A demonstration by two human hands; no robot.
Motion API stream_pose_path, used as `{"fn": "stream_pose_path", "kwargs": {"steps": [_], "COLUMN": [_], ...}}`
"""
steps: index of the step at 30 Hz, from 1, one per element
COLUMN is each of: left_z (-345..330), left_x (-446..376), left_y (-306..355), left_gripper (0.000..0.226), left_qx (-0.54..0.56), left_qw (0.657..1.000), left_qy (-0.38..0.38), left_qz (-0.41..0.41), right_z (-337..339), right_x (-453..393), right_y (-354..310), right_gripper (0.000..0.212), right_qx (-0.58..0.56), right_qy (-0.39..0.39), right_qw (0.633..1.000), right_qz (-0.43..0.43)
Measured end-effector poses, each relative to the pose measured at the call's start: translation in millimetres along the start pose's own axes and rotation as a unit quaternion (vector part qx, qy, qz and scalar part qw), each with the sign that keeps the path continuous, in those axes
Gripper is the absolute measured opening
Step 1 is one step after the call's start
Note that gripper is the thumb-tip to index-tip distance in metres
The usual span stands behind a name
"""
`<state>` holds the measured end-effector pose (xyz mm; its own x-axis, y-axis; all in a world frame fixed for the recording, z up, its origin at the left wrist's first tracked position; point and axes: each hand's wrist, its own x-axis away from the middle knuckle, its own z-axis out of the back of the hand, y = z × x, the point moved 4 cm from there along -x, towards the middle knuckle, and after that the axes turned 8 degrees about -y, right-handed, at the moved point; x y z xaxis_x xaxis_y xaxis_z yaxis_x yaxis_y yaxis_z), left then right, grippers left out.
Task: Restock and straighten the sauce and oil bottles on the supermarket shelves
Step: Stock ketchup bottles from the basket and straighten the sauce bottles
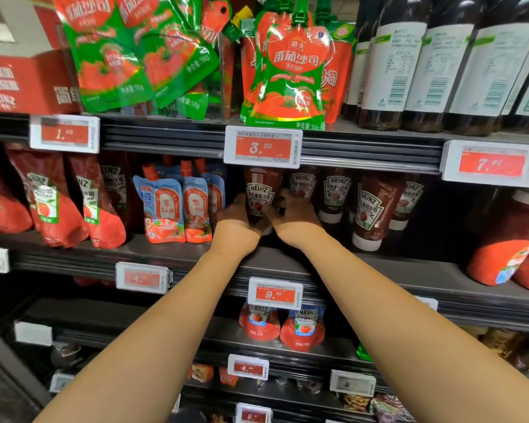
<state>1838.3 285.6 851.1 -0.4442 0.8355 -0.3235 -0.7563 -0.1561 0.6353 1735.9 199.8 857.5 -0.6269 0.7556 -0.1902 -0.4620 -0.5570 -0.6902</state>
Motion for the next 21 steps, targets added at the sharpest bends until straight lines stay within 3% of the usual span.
{"fn": "stream_pose_path", "kwargs": {"steps": [6,9,12,14,17,21], "left_z": [-2,2,5,-2,-35,-83], "left_x": [1,16,44,65,67,38], "left_y": [3,3,8,32,71,102], "left_gripper": [0.063,0.065,0.037,0.017,0.021,0.032], "left_qx": [-0.007,0.03,-0.029,-0.01,0.006,0.01], "left_qw": [0.999,0.999,0.996,0.989,0.989,0.991], "left_qy": [-0.027,-0.019,0.085,0.13,0.034,-0.106], "left_qz": [0.021,0.011,-0.001,-0.072,-0.145,-0.081], "right_z": [9,31,67,94,123,119], "right_x": [21,58,99,120,132,111], "right_y": [7,21,50,71,96,116], "right_gripper": [0.048,0.025,0.014,0.014,0.014,0.044], "right_qx": [0.029,0.038,-0.012,-0.041,-0.076,-0.188], "right_qy": [-0.013,0.023,0.108,0.203,0.311,0.199], "right_qw": [0.999,0.998,0.991,0.973,0.939,0.952], "right_qz": [-0.04,-0.032,-0.071,-0.103,-0.123,-0.14]}}
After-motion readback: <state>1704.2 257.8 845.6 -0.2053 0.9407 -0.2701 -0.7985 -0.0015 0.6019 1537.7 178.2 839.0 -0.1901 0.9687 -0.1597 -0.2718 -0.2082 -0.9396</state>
